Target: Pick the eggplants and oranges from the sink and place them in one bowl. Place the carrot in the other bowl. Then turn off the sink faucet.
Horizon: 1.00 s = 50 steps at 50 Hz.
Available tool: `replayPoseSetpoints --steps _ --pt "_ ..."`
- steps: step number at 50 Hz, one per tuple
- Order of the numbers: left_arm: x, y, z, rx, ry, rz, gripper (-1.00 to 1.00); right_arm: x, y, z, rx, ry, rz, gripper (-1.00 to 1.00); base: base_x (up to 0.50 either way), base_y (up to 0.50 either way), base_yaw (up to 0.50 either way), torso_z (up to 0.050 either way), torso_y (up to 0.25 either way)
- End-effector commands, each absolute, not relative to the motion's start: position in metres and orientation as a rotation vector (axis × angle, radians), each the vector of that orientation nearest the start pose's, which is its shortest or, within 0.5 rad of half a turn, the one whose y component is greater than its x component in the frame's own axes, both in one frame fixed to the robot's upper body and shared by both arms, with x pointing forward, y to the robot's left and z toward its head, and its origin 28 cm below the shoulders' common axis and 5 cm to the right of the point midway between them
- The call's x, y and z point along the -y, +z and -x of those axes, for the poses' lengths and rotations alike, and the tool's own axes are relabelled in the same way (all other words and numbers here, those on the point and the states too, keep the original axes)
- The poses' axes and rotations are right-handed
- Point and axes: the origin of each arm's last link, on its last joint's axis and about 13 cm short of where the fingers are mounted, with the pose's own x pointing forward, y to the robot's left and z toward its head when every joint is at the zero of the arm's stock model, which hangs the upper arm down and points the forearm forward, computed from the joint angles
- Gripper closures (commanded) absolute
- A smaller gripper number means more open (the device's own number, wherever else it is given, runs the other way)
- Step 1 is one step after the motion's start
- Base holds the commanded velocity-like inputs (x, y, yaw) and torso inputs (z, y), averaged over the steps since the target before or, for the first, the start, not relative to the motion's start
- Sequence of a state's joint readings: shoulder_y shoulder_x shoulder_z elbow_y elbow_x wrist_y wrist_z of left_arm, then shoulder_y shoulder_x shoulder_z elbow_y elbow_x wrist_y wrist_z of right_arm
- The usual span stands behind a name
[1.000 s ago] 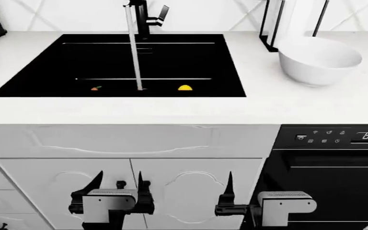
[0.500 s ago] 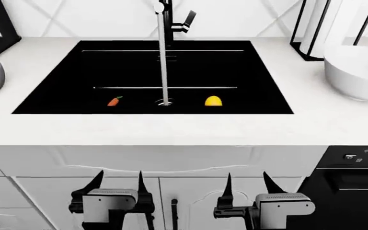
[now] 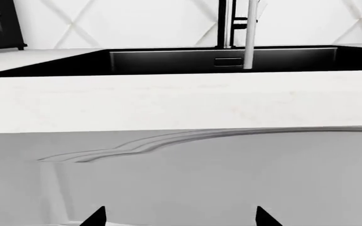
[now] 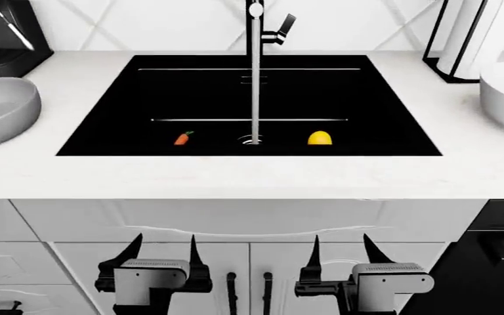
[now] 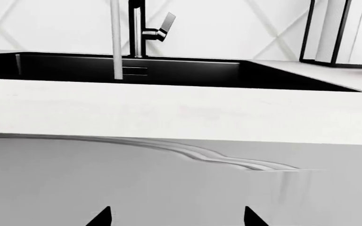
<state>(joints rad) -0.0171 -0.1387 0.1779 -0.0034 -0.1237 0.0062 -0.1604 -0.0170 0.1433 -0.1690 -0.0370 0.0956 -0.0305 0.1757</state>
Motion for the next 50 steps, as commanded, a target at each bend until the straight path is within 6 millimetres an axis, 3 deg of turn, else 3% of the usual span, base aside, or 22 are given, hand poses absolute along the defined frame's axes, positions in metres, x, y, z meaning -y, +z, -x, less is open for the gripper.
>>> replayPoseSetpoints --steps 1,27,50 --pt "-0.2018 0.0132 -0.2115 -0.001 -0.018 -0.014 -1.00 0.0975 0.0170 -0.2046 0.042 -0.014 0.033 -1.00 0.00 0.00 0.00 0.000 0.000" --pt "-0.2029 0.0144 -0.2100 0.011 -0.016 -0.006 -1.00 0.0970 0.0157 -0.2025 0.026 -0.018 0.037 -1.00 0.00 0.00 0.00 0.000 0.000" --pt "-0.2018 0.0153 -0.2124 0.017 -0.016 -0.013 -1.00 0.0973 0.0159 -0.2043 0.032 -0.025 0.027 -1.00 0.00 0.00 0.00 0.049 0.000"
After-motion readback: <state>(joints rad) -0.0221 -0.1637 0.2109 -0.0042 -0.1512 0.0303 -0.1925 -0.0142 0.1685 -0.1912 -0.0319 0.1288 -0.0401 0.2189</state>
